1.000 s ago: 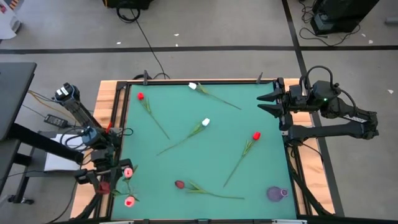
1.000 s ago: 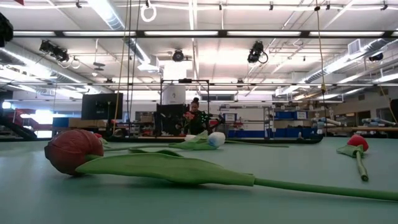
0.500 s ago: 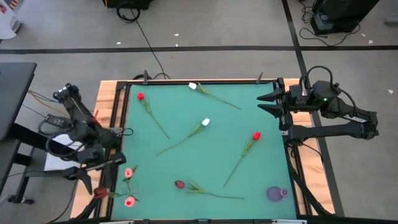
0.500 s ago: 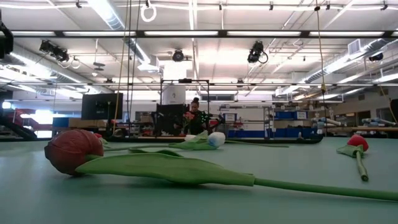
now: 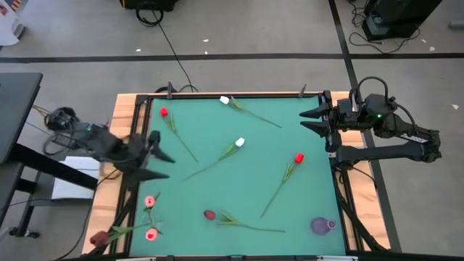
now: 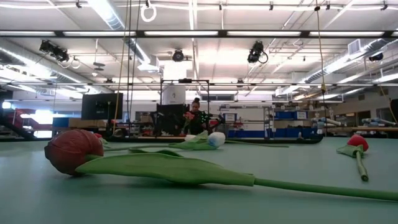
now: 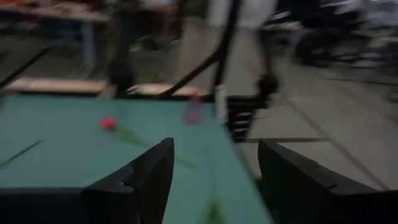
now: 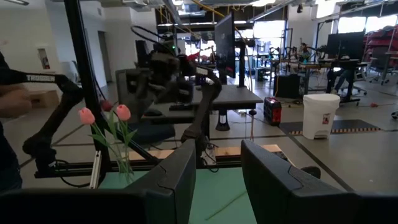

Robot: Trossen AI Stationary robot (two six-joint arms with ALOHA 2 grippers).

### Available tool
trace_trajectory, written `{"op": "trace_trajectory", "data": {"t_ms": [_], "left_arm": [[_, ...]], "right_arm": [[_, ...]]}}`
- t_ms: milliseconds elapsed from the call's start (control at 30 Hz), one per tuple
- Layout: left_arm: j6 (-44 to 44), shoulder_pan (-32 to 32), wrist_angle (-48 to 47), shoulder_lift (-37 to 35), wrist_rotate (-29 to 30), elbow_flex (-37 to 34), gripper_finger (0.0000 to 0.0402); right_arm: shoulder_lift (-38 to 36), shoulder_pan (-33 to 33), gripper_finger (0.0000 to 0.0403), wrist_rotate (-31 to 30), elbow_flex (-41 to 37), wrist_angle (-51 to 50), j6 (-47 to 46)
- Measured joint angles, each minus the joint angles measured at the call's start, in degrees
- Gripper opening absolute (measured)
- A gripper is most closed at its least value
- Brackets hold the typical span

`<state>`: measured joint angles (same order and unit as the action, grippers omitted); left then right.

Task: Sort flowers into vase by color
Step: Put the dark red flower into the transparent vase

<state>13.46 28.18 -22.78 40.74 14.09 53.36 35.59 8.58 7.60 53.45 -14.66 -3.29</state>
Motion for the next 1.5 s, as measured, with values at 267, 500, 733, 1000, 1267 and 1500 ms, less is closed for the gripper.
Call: {"op": "trace_trajectory", "data": {"t_ms": [267,500,733,1000,1267,1500], "left_arm": [[0.90,-14.18,0.87,14.89,-4.58,0.00,0.0235],[-0.71,-19.62,5.30,27.48,-11.96,-0.07,0.0235],[4.41,-22.02,7.26,29.36,-12.37,-0.07,0.0235],[8.57,-23.28,6.79,26.02,-12.44,-0.07,0.0235],[11.28,-23.65,5.97,22.41,-12.35,-0.07,0.0235],[10.54,-23.92,6.19,21.28,-12.28,-0.07,0.0235]], "right_arm": [[0.02,0.01,0.0137,0.00,0.00,0.00,0.00],[0.00,0.00,0.0137,0.00,0.00,-0.02,0.00],[0.01,0.00,0.0137,0.00,0.00,0.00,0.00],[0.20,0.00,0.0137,-0.27,0.00,1.52,0.02],[7.74,0.07,0.0137,-6.25,0.13,15.06,-13.98],[23.13,-2.78,0.0137,3.29,-0.04,16.82,-24.72]]}}
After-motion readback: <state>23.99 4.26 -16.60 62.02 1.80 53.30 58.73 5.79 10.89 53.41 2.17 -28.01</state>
